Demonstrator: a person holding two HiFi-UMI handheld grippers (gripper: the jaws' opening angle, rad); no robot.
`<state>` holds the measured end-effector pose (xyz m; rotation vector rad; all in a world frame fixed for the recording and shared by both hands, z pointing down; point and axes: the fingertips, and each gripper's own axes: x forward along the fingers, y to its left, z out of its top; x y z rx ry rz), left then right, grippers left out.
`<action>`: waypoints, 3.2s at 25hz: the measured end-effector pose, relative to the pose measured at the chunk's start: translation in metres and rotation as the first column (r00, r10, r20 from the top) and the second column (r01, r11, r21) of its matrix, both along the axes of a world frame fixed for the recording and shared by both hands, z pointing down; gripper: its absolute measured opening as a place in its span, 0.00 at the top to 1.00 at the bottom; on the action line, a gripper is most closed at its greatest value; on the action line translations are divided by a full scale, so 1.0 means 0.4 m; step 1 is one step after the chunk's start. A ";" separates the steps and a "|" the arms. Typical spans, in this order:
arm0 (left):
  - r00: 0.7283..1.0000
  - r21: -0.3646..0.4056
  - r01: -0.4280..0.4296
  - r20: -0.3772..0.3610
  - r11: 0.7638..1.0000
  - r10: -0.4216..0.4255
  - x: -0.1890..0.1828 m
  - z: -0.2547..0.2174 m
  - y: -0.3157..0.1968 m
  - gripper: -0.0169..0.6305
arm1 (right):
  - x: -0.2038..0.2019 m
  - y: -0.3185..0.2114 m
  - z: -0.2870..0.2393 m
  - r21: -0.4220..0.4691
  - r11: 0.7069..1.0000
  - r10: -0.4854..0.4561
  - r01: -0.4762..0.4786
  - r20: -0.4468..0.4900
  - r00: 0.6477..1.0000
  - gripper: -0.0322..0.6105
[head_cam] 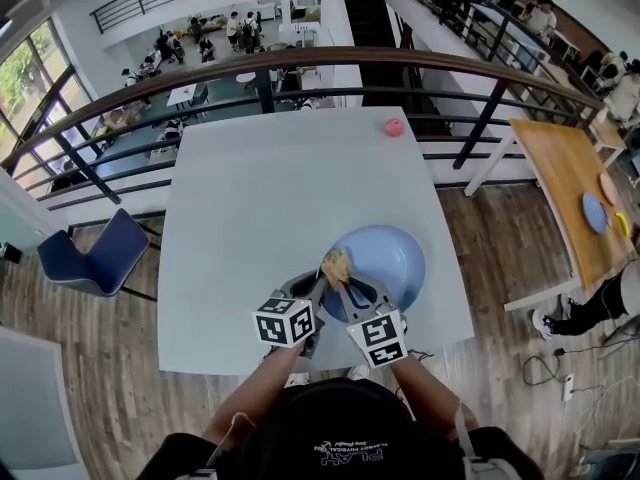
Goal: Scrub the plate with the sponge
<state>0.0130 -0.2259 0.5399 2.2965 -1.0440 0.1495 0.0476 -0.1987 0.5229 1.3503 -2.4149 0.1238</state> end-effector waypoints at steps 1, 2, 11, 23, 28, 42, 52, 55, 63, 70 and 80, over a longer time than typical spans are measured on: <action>1.000 0.007 -0.002 0.001 1.000 0.002 0.001 -0.004 -0.002 0.93 | -0.001 -0.002 -0.003 0.005 1.000 -0.001 0.001 0.000 1.000 0.88; 1.000 0.011 -0.003 0.001 1.000 0.003 0.001 -0.008 -0.003 0.93 | -0.002 -0.004 -0.006 0.011 1.000 -0.003 0.003 -0.001 1.000 0.88; 1.000 0.036 -0.005 0.003 0.999 0.005 -0.002 -0.035 0.011 0.93 | 0.004 -0.007 -0.036 0.047 0.999 0.006 -0.006 -0.009 1.000 0.88; 1.000 0.053 -0.002 0.002 0.999 0.002 -0.022 -0.050 0.013 0.92 | 0.014 -0.038 -0.071 0.096 0.995 0.043 -0.041 -0.021 0.999 0.88; 1.000 0.056 0.004 -0.003 0.998 -0.004 -0.023 -0.052 0.021 0.92 | 0.039 -0.041 -0.082 0.120 0.990 0.073 -0.070 -0.017 0.997 0.88; 1.000 0.072 0.005 -0.004 0.997 -0.004 -0.032 -0.061 0.043 0.91 | 0.155 -0.054 -0.086 0.149 0.966 0.216 -0.213 -0.007 0.976 0.88; 0.999 0.043 0.025 -0.021 0.999 -0.024 -0.061 -0.045 0.044 0.91 | 0.235 -0.056 -0.046 0.093 0.945 0.317 -0.312 -0.043 0.947 0.88; 0.999 0.036 0.030 -0.015 0.999 -0.030 -0.066 -0.035 0.048 0.91 | 0.261 -0.050 -0.021 0.078 0.941 0.333 -0.329 -0.055 0.941 0.88; 0.997 0.029 0.069 0.015 0.997 -0.069 -0.089 -0.012 0.038 0.92 | 0.235 -0.034 -0.021 0.054 0.950 0.311 -0.308 -0.039 0.950 0.88; 0.995 0.024 0.095 0.004 0.995 -0.095 -0.099 -0.018 0.039 0.93 | 0.051 0.041 -0.050 0.049 0.990 0.132 -0.132 0.001 0.991 0.88; 0.994 0.043 0.111 -0.001 0.993 -0.111 -0.126 -0.032 0.044 0.93 | -0.090 0.061 -0.001 0.010 1.000 0.018 -0.017 -0.062 0.998 0.88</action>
